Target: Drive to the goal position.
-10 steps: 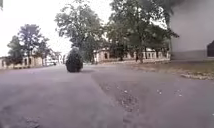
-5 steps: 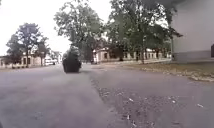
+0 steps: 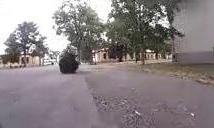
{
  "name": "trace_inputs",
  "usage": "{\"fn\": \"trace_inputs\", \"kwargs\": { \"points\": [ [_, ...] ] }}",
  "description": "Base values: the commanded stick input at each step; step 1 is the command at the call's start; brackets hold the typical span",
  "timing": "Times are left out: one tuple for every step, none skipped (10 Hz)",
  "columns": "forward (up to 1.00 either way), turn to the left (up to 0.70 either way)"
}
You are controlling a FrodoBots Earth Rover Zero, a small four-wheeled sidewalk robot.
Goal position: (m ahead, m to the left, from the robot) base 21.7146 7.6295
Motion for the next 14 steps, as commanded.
{"fn": "trace_inputs", "kwargs": {
  "points": [
    [0.70, 0.04],
    [0.70, 0.04],
    [0.70, 0.04],
    [0.70, 0.04],
    [0.70, 0.04],
    [0.70, 0.04],
    [0.70, 0.04],
    [0.70, 0.04],
    [0.70, 0.04],
    [0.70, 0.04],
    [0.70, 0.15],
    [0.70, 0.37],
    [0.70, 0.26],
    [0.70, 0.04]
  ]
}}
